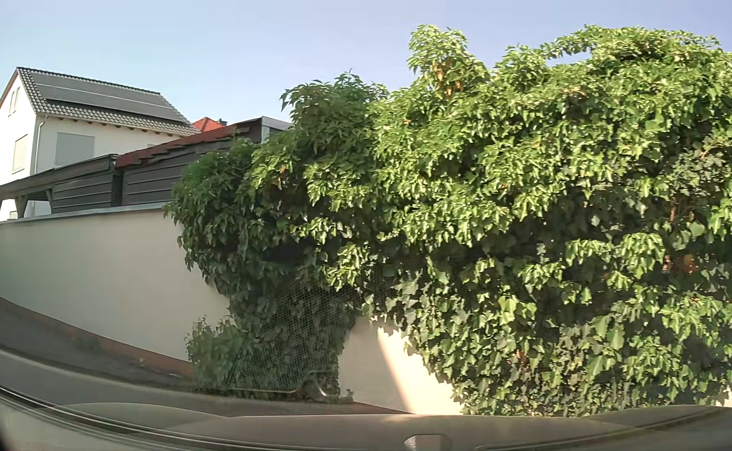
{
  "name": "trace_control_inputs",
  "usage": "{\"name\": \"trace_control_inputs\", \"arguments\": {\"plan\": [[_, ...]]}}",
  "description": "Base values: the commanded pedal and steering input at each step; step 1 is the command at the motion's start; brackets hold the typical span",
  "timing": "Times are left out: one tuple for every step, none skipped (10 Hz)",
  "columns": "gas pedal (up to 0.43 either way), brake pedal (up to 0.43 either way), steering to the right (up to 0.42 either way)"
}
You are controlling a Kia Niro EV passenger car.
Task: Follow the waypoints while adhering to traffic rules and regulations
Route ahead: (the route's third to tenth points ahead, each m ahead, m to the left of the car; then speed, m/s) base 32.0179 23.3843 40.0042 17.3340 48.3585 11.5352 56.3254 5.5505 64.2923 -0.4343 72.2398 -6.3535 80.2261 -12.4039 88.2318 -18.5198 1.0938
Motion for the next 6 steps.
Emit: {"name": "trace_control_inputs", "arguments": {"plan": [[0.000,0.049,-0.971],[0.000,0.049,-0.971],[0.000,0.049,-0.971],[0.000,0.049,-0.971],[0.000,0.049,-0.971],[0.000,0.043,-0.971]]}}
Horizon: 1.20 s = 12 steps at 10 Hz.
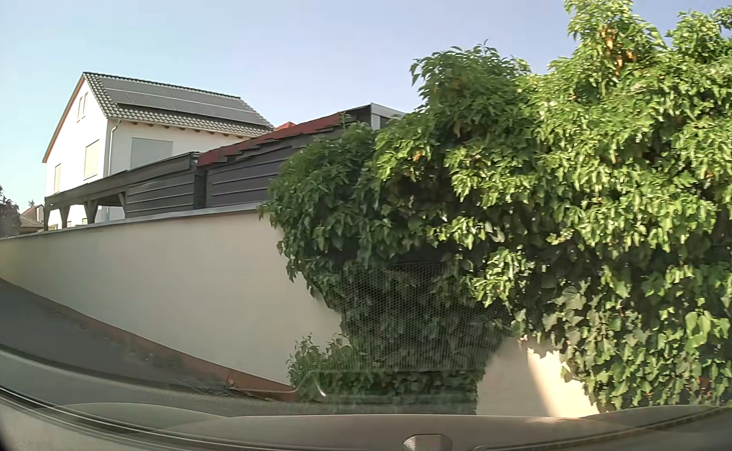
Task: Follow the waypoints while adhering to traffic rules and regulations
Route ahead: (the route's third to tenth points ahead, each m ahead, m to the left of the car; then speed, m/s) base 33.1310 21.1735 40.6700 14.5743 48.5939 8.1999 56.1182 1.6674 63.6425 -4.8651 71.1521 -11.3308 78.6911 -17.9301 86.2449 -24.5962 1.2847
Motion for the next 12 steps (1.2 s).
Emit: {"name": "trace_control_inputs", "arguments": {"plan": [[0.000,0.030,-0.971],[0.000,0.030,-0.971],[0.000,0.037,-0.971],[0.000,0.030,-0.971],[0.000,0.030,-0.971],[0.000,0.030,-0.970],[0.000,0.030,-0.969],[0.000,0.030,-0.968],[0.000,0.030,-0.966],[0.000,0.030,-0.960],[0.000,0.030,-0.958],[0.000,0.030,-0.956]]}}
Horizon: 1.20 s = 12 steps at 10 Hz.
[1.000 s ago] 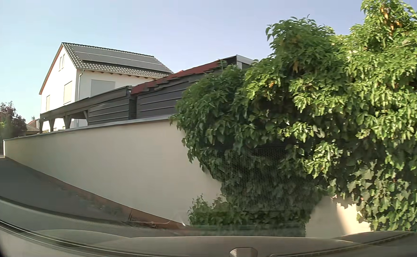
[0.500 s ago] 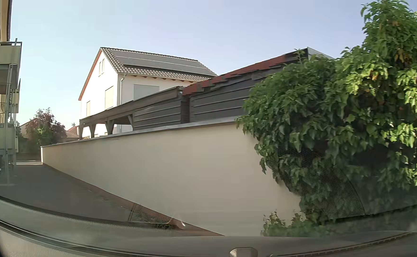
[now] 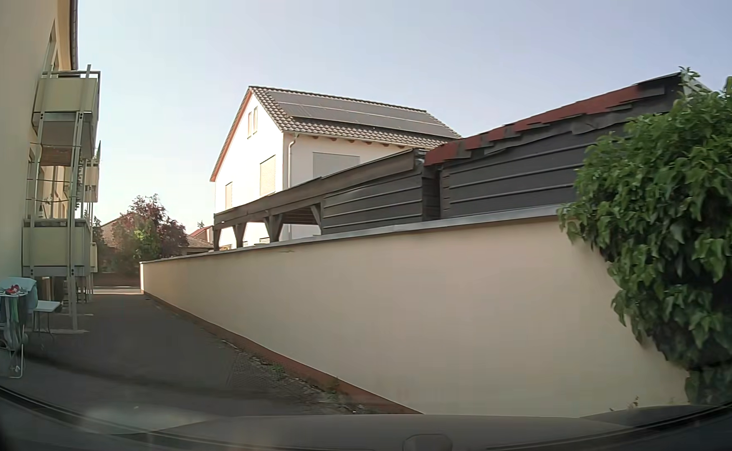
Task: Follow the waypoints while adhering to traffic rules and regulations
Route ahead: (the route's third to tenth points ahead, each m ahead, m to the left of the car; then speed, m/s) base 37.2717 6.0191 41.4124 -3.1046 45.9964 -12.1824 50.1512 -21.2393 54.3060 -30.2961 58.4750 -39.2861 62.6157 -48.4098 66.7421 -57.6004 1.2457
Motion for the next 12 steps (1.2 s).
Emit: {"name": "trace_control_inputs", "arguments": {"plan": [[0.000,0.030,-0.951],[0.000,0.030,-0.939],[0.000,0.030,-0.920],[0.000,0.030,-0.901],[0.000,0.030,-0.862],[0.000,0.030,-0.821],[0.000,0.030,-0.773],[0.000,0.030,-0.722],[0.000,0.030,-0.676],[0.000,0.030,-0.604],[0.000,0.030,-0.528],[0.000,0.030,-0.462]]}}
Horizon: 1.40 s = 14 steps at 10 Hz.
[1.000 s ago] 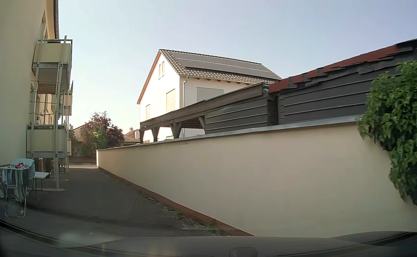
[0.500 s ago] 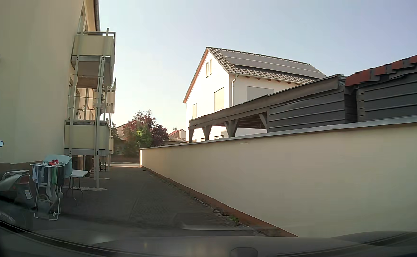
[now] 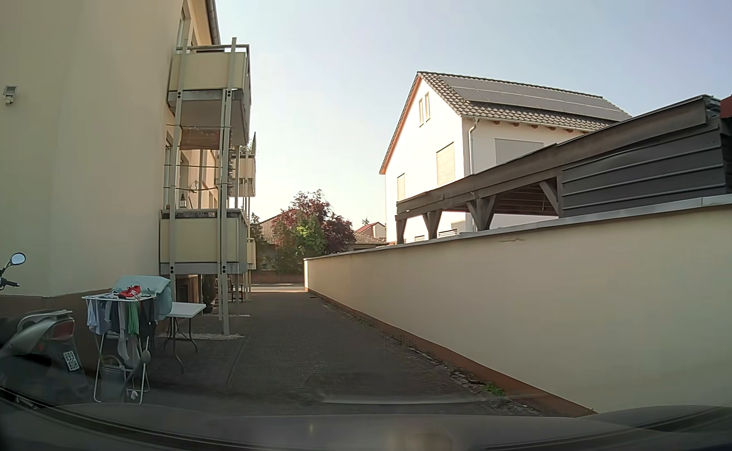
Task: Follow the waypoints while adhering to traffic rules and regulations
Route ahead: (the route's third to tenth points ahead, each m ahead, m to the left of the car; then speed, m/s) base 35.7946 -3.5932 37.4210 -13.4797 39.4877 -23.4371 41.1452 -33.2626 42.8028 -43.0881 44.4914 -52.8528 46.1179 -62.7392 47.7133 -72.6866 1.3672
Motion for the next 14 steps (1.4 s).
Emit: {"name": "trace_control_inputs", "arguments": {"plan": [[0.000,0.030,-0.400],[0.000,0.030,-0.343],[0.000,0.030,-0.294],[0.000,0.030,-0.249],[0.000,0.030,-0.200],[0.000,0.030,-0.149],[0.000,0.030,-0.116],[0.000,0.030,-0.087],[0.000,0.030,-0.078],[0.000,0.030,-0.073],[0.000,0.030,-0.065],[0.000,0.030,-0.055],[0.000,0.030,-0.051],[0.000,0.030,-0.051]]}}
